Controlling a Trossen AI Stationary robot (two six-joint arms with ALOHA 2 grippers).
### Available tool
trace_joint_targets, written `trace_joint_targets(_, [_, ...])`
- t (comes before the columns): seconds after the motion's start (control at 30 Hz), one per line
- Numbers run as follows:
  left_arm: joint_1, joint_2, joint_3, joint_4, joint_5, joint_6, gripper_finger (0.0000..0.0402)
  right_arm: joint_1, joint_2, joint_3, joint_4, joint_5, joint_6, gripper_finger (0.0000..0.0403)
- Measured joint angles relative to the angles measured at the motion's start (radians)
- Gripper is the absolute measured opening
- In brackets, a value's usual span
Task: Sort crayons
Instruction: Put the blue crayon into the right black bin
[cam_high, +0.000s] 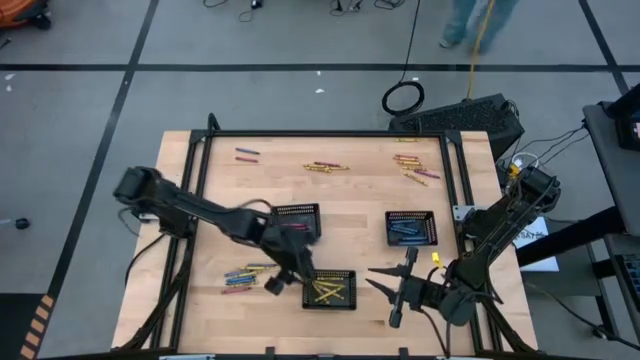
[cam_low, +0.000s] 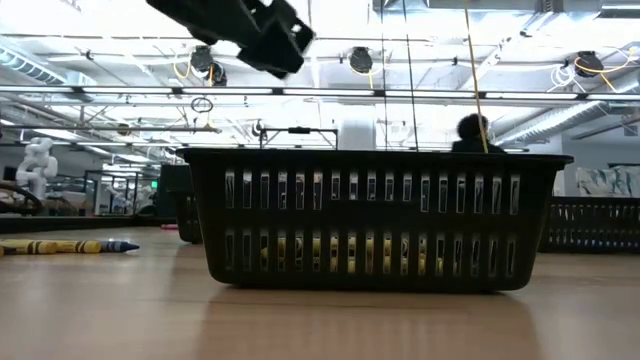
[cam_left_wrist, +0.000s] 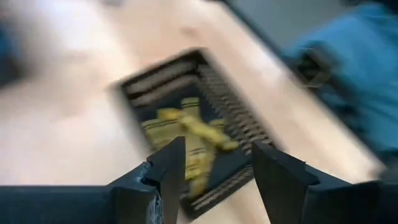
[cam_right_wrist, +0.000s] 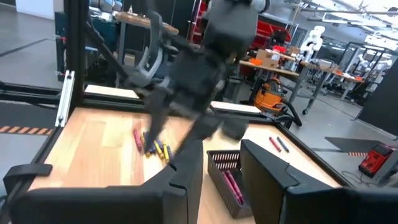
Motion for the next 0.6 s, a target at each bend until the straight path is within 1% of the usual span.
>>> trace_joint_targets(0.17, [0.036, -0.263, -0.218, 0.13, -0.263, -0.008, 0.0184, -0.014, 0.0, 0.0, -0.041, 0.0, 0.051, 0.0093])
trace_joint_targets(0.2, [0.045, -0.317, -0.263, 0.167, -0.337, -0.014, 0.0184, -0.019, 0.0, 0.0, -0.047, 0.0, 0.058, 0.0093])
trace_joint_targets(0.27, [0.065, -0.429, -0.348, 0.215, -0.559, -0.029, 0.0184, -0.029, 0.0, 0.0, -0.057, 0.0, 0.067, 0.0093])
trace_joint_targets(0.33, [0.091, -0.524, -0.415, 0.228, -0.823, -0.032, 0.0184, -0.041, 0.0, 0.0, -0.06, 0.0, 0.068, 0.0093])
trace_joint_targets(0.37, [0.114, -0.562, -0.442, 0.222, -0.938, -0.038, 0.0184, -0.047, 0.0, 0.0, -0.06, -0.001, 0.068, 0.0093])
trace_joint_targets(0.4, [0.147, -0.592, -0.459, 0.213, -1.029, -0.058, 0.0184, -0.053, 0.0, 0.0, -0.06, -0.001, 0.068, 0.0093])
trace_joint_targets(0.43, [0.189, -0.616, -0.466, 0.186, -1.095, -0.096, 0.0184, -0.061, 0.0, 0.0, -0.06, -0.001, 0.067, 0.0093])
trace_joint_targets(0.47, [0.242, -0.636, -0.465, 0.154, -1.123, -0.149, 0.0181, -0.069, 0.0, 0.0, -0.06, -0.002, 0.065, 0.0093])
trace_joint_targets(0.5, [0.302, -0.646, -0.456, 0.114, -1.113, -0.201, 0.0177, -0.077, 0.0, 0.0, -0.06, -0.003, 0.063, 0.0093])
trace_joint_targets(0.53, [0.367, -0.648, -0.44, 0.071, -1.057, -0.231, 0.0172, -0.087, 0.0, 0.0, -0.06, -0.003, 0.063, 0.0093])
trace_joint_targets(0.6, [0.516, -0.633, -0.408, -0.014, -0.891, -0.266, 0.0158, -0.106, 0.0, 0.0, -0.06, -0.003, 0.064, 0.0093])
